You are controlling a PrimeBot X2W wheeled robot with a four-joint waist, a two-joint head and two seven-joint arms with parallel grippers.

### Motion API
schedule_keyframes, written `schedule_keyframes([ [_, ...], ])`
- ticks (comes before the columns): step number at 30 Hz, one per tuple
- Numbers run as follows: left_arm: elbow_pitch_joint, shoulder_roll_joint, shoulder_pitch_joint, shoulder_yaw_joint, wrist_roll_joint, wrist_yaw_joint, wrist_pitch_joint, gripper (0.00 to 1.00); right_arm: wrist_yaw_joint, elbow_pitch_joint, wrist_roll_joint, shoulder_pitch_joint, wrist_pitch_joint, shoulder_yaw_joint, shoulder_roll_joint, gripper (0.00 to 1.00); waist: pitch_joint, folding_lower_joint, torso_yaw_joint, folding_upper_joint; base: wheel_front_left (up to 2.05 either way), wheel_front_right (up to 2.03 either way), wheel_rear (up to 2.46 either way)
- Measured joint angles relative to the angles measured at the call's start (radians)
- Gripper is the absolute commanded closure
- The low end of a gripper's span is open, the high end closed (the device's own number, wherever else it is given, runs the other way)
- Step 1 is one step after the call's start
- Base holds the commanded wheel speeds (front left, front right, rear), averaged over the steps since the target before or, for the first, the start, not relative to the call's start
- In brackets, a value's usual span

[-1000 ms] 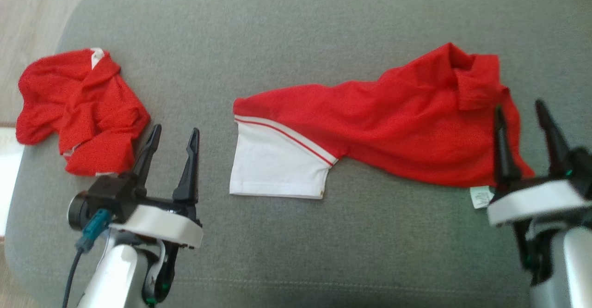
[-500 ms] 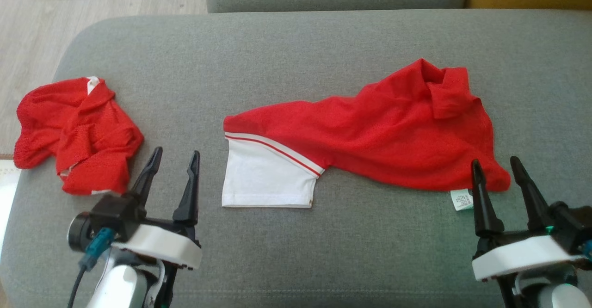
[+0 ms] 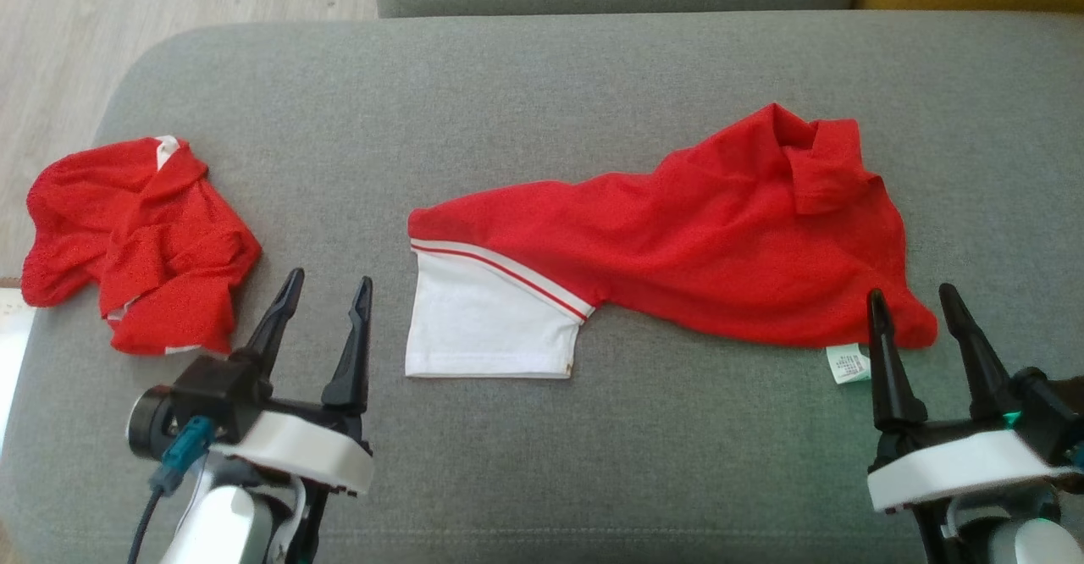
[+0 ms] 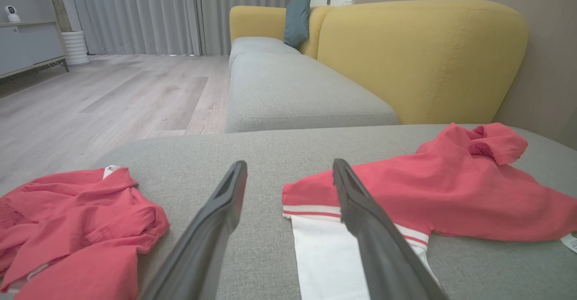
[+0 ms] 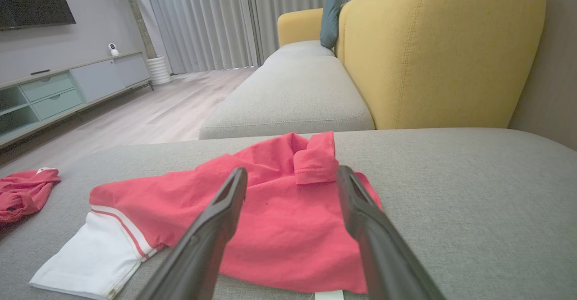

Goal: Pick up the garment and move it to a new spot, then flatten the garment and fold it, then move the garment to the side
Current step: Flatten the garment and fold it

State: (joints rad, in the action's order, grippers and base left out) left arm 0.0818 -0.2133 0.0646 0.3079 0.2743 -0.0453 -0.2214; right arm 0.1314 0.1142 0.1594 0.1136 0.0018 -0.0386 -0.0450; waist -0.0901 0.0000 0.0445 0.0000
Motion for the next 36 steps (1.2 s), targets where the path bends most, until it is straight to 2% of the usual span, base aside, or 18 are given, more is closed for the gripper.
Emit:
schedule_keyframes([
  [5, -0.001, -0.002, 0.002, 0.018, 0.0, 0.004, 0.022, 0.0, 0.0, 0.0, 0.01, -0.001, 0.0, 0.001, 0.0, 0.0, -0.017, 0.0, -0.002, 0.0, 0.0, 0.0, 0.0],
  [8, 0.02, 0.003, 0.009, 0.044, 0.003, 0.021, 0.053, 0.0, 0.0, -0.002, 0.017, -0.004, -0.001, 0.005, 0.0, 0.0, -0.035, 0.0, -0.006, 0.0, 0.0, 0.0, 0.0],
  [17, 0.17, 0.031, 0.054, 0.085, 0.059, 0.054, 0.188, 0.0, 0.0, -0.024, 0.035, -0.024, -0.002, 0.019, 0.0, 0.0, -0.091, 0.0, -0.031, 0.0, 0.0, 0.0, 0.0],
  [25, 0.292, 0.039, 0.093, 0.089, 0.109, 0.063, 0.282, 0.0, 0.0, -0.038, 0.036, -0.043, -0.003, 0.025, 0.0, 0.0, -0.117, 0.0, -0.05, 0.0, 0.0, 0.0, 0.0],
  [31, 0.315, 0.046, 0.113, 0.089, 0.122, 0.063, 0.299, 0.0, 0.0, -0.041, 0.042, -0.045, -0.003, 0.024, 0.0, 0.0, -0.118, 0.0, -0.055, 0.0, 0.0, 0.0, 0.0],
  [32, 0.317, 0.046, 0.114, 0.088, 0.122, 0.063, 0.299, 0.03, 0.0, -0.041, 0.042, -0.045, -0.003, 0.024, 0.0, 0.0, -0.117, 0.0, -0.056, 0.0, 0.0, 0.0, 0.0],
  [33, 0.32, 0.046, 0.115, 0.088, 0.122, 0.063, 0.299, 0.11, 0.0, -0.041, 0.042, -0.045, -0.003, 0.023, 0.0, 0.0, -0.116, 0.0, -0.056, 0.0, 0.0, 0.0, 0.0],
  [34, 0.32, 0.046, 0.115, 0.088, 0.122, 0.063, 0.299, 0.25, 0.0, -0.041, 0.042, -0.045, -0.003, 0.023, 0.0, 0.0, -0.116, 0.0, -0.056, 0.0, 0.0, 0.0, 0.0],
  [35, 0.324, 0.046, 0.116, 0.088, 0.122, 0.063, 0.299, 0.56, 0.0, -0.042, 0.042, -0.045, -0.001, 0.022, 0.0, 0.0, -0.115, 0.0, -0.056, 0.0, 0.0, 0.0, 0.0],
  [36, 0.33, 0.046, 0.117, 0.088, 0.125, 0.063, 0.299, 0.83, 0.0, -0.043, 0.042, -0.045, 0.001, 0.021, 0.0, 0.0, -0.114, 0.0, -0.056, 0.0, 0.0, 0.0, 0.0],
])
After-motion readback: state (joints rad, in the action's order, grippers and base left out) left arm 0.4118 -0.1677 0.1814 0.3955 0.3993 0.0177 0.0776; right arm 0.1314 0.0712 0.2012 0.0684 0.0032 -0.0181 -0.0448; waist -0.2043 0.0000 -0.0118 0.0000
